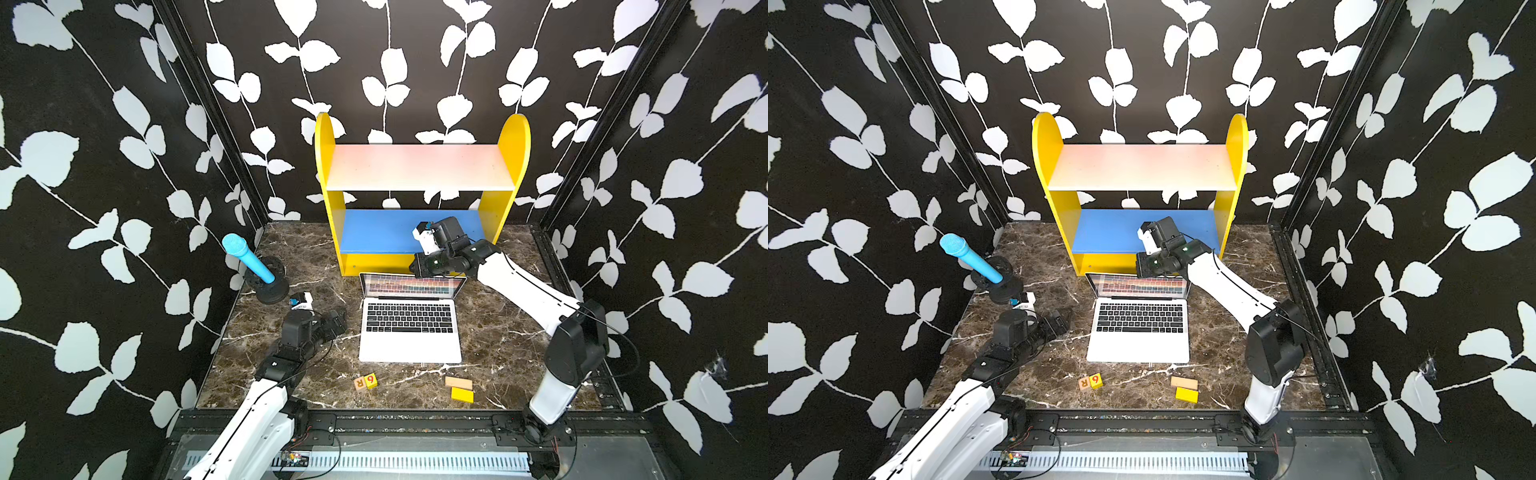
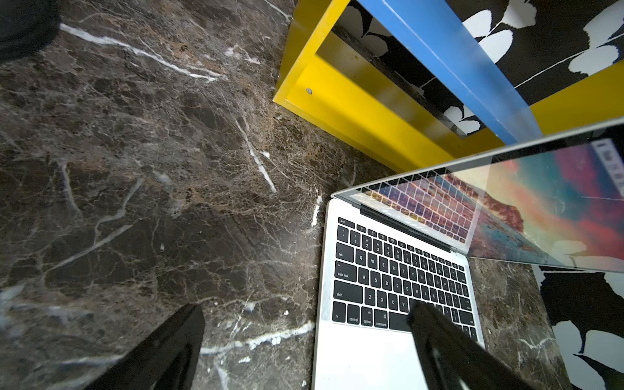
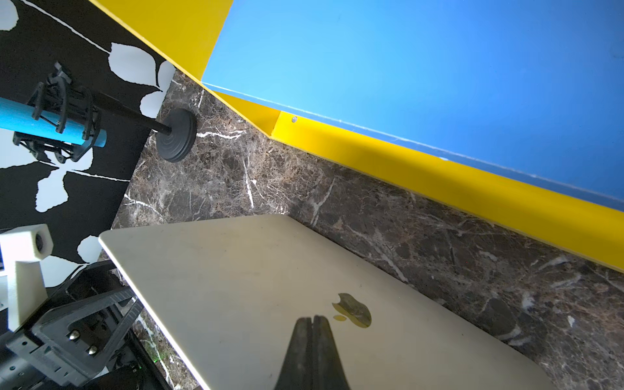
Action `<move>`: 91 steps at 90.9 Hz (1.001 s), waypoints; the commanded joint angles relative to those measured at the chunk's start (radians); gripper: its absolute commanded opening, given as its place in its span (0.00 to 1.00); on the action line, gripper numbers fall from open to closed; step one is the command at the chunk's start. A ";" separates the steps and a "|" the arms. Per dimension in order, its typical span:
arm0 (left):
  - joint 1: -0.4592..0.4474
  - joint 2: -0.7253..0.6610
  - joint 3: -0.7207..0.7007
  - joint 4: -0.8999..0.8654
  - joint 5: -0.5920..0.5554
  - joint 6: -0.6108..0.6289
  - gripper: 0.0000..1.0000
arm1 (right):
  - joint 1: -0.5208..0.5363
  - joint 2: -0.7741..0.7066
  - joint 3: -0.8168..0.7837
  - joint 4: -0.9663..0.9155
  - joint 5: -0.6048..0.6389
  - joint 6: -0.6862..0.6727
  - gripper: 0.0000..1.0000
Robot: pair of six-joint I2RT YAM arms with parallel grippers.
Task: Close the laptop lid and set it aside
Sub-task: Close the lid of the laptop.
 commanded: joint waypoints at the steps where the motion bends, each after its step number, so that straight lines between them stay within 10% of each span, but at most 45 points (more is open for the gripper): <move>1: -0.003 -0.014 -0.013 -0.011 -0.011 0.002 0.98 | 0.010 -0.030 -0.023 -0.048 -0.026 -0.013 0.00; 91: -0.003 -0.015 -0.013 -0.013 -0.014 0.002 0.98 | 0.043 -0.038 -0.031 -0.109 -0.051 -0.062 0.00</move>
